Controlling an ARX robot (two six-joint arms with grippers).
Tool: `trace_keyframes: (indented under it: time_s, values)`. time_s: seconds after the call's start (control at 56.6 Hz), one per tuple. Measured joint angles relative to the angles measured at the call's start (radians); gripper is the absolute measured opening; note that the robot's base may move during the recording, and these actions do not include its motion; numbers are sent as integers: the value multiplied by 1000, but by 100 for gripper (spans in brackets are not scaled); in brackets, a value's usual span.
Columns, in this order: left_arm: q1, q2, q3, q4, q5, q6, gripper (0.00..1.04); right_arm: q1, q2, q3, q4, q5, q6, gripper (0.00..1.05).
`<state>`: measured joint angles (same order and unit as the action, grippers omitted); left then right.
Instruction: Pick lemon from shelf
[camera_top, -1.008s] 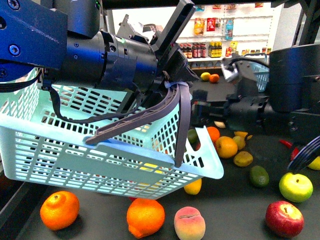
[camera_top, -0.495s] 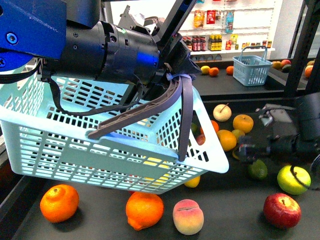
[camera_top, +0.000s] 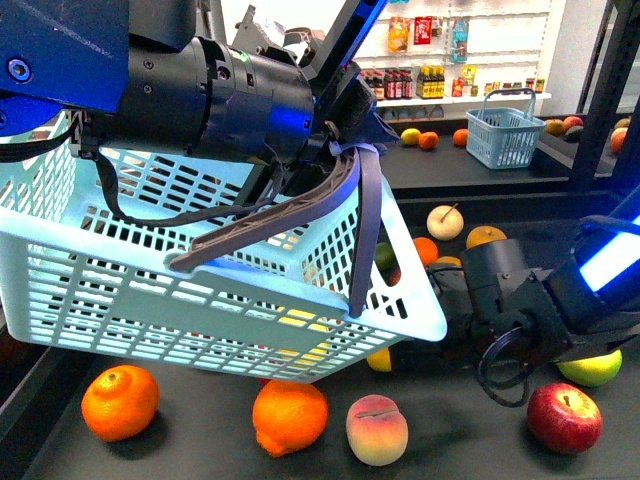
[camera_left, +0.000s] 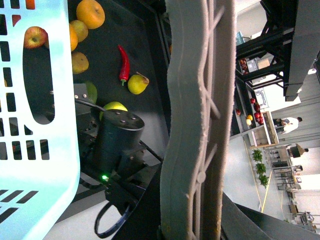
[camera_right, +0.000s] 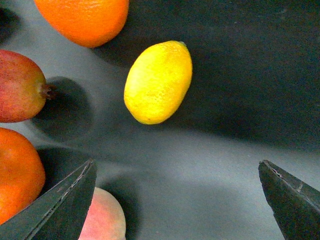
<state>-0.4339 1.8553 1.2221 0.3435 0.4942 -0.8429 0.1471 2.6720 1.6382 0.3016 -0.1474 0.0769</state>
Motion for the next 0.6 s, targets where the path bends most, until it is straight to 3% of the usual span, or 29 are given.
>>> trace_keyframes:
  time_s: [0.601]
  values:
    - [0,0,0,0,-7,2,10,48,328,541,-230,73,4,97]
